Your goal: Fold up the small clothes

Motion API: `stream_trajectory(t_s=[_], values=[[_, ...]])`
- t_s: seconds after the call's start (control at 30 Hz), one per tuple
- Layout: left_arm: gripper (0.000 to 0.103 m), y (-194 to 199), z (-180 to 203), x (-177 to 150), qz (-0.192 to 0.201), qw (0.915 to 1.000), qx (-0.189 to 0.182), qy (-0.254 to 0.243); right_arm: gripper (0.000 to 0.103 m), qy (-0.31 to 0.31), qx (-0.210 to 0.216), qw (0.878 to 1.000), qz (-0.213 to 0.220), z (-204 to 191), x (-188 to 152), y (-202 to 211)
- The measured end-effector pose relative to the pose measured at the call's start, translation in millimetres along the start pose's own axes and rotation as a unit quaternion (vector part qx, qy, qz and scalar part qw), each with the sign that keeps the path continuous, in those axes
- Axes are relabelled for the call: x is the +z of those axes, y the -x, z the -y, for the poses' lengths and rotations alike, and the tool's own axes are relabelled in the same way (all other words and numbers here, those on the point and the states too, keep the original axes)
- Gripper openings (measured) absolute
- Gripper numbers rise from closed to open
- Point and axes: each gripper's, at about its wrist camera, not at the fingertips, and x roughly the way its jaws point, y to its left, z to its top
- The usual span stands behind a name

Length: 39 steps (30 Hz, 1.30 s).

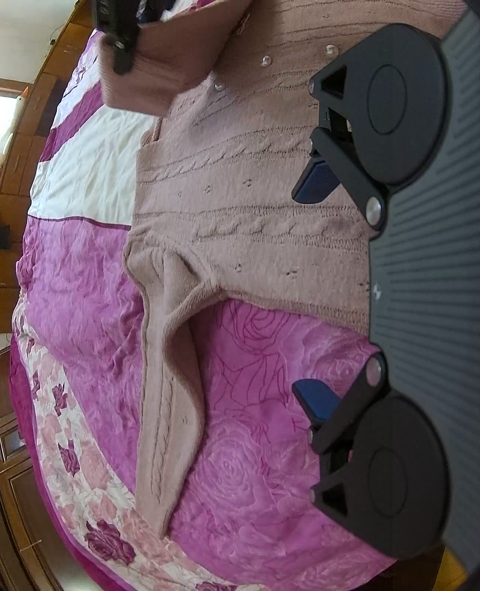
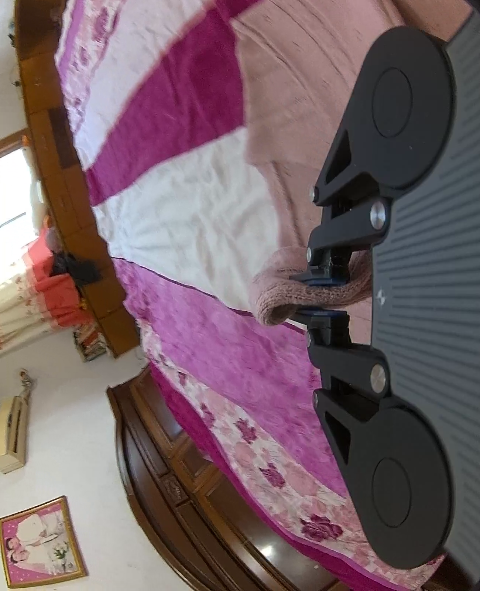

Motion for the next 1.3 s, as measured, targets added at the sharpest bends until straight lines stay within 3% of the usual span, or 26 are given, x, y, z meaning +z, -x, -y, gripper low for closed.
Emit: stream_trajectory(t_s=[0.27, 0.67, 0.73, 0.8, 0.9, 1.07, 1.3], values=[[0.103, -3, -11, -2, -0.002, 0.9999, 0.005, 0.01, 0.013, -0.012, 0.007, 0.999, -0.053, 3, -40, -34], [0.103, -7, -11, -3, -0.006, 0.9999, 0.001, 0.01, 0.015, -0.022, 0.026, 0.996, -0.077, 9, -57, -41], [0.103, -6, -11, -3, -0.006, 1.0, 0.001, 0.008, 0.025, -0.026, 0.028, 0.996, -0.085, 9, -60, -43], [0.103, -6, -11, -3, -0.005, 1.0, 0.001, 0.008, 0.045, -0.025, 0.032, 0.995, -0.092, 8, -63, -43], [0.103, -5, -12, -2, -0.004, 1.0, 0.002, 0.009, 0.061, -0.008, 0.039, 0.995, -0.091, 2, -66, -38], [0.103, -4, -11, 0, -0.001, 1.0, 0.004, 0.007, 0.069, 0.008, 0.057, 0.994, -0.092, -6, -66, -21], [0.103, -2, -2, 8, 0.008, 0.9999, 0.001, -0.008, 0.07, 0.007, 0.06, 0.995, -0.08, 5, -57, 13]])
